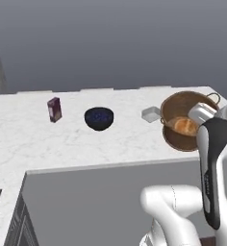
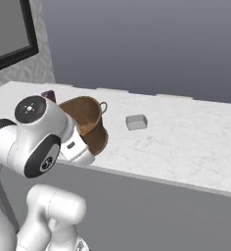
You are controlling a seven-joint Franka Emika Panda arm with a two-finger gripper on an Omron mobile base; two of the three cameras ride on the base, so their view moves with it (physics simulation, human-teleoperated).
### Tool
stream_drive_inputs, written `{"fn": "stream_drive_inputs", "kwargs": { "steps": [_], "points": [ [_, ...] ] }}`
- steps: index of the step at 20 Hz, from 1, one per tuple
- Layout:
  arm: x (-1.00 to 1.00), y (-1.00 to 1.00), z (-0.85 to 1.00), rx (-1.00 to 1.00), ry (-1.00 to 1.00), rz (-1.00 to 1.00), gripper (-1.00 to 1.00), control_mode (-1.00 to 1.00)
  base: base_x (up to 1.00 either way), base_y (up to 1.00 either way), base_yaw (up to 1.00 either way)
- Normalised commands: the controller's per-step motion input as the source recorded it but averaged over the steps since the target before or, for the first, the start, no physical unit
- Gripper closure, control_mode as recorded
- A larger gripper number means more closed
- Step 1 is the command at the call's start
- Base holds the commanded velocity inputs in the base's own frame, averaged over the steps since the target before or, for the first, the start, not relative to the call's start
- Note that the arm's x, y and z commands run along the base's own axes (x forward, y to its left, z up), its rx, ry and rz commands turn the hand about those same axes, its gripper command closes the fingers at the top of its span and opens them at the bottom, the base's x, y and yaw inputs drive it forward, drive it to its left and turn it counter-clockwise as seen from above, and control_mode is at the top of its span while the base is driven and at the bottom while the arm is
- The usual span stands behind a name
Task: Open the cabinet, pick up the bread from the cabinet and place it in the basket. Then move the basket to the dining counter.
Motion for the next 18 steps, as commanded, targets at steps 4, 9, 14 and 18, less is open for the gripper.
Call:
{"fn": "stream_drive_inputs", "kwargs": {
  "steps": [4,9,14,18],
  "points": [
    [0.0,0.0,0.0,0.0,0.0,0.0,1.0,1.0,0.64,-0.23,0.05],
    [0.6,-0.19,-0.15,0.0,0.0,0.03,1.0,-1.0,0.16,-0.04,0.0],
    [0.93,-0.41,-0.61,0.01,0.0,0.07,1.0,-1.0,0.0,0.0,0.0],
    [0.84,-0.5,-0.77,0.0,0.12,0.01,1.0,-1.0,0.0,0.0,0.0]
  ]
}}
